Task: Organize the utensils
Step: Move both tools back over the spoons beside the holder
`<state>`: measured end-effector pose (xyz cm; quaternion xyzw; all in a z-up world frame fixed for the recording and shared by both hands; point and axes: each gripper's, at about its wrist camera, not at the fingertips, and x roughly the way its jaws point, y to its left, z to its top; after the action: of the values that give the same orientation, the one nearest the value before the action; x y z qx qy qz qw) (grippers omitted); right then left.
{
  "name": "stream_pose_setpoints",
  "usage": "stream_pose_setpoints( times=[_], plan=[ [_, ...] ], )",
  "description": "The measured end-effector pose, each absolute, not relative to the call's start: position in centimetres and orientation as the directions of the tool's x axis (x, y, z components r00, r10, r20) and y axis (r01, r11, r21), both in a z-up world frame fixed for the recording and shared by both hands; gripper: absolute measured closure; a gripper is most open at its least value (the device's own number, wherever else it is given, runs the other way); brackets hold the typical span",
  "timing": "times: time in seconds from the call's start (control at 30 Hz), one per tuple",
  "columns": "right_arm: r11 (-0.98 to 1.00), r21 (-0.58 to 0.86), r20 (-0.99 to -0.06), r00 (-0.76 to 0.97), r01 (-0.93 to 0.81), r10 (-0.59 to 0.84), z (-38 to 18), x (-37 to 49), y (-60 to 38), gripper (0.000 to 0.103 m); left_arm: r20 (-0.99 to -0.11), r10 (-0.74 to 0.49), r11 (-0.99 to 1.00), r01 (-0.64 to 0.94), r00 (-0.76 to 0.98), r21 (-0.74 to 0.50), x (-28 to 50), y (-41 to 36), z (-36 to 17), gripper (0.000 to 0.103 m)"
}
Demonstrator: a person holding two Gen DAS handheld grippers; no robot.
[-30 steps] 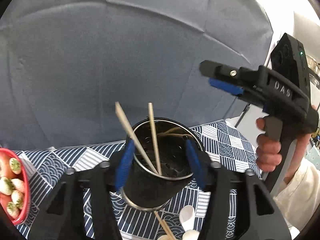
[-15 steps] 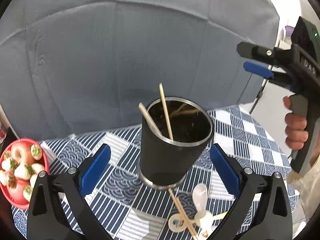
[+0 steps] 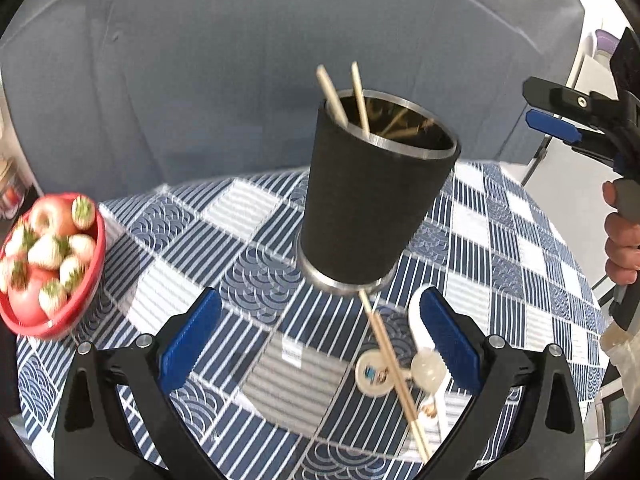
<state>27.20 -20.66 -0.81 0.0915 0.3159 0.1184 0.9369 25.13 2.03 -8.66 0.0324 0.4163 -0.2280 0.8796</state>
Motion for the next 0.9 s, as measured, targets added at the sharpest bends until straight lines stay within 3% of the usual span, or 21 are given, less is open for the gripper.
stream_pose_setpoints(
  times=[0.57, 0.9],
  plan=[
    [0.958, 0.213, -0.744, 0.604, -0.191, 0.286, -8.6, 25.5, -19.6, 0.015, -0.839, -0.347, 0.905, 0.385, 0.418, -0.182, 22.7, 2.8, -14.3, 0.006],
    [0.951, 0.237, -0.8, 0.516, -0.197, 0.306, -12.2, 24.8, -19.3, 0.015, -0.866, -0.346, 0.891, 0.416, 0.36, -0.183, 21.7, 1.8, -16.0, 0.006]
  ],
)
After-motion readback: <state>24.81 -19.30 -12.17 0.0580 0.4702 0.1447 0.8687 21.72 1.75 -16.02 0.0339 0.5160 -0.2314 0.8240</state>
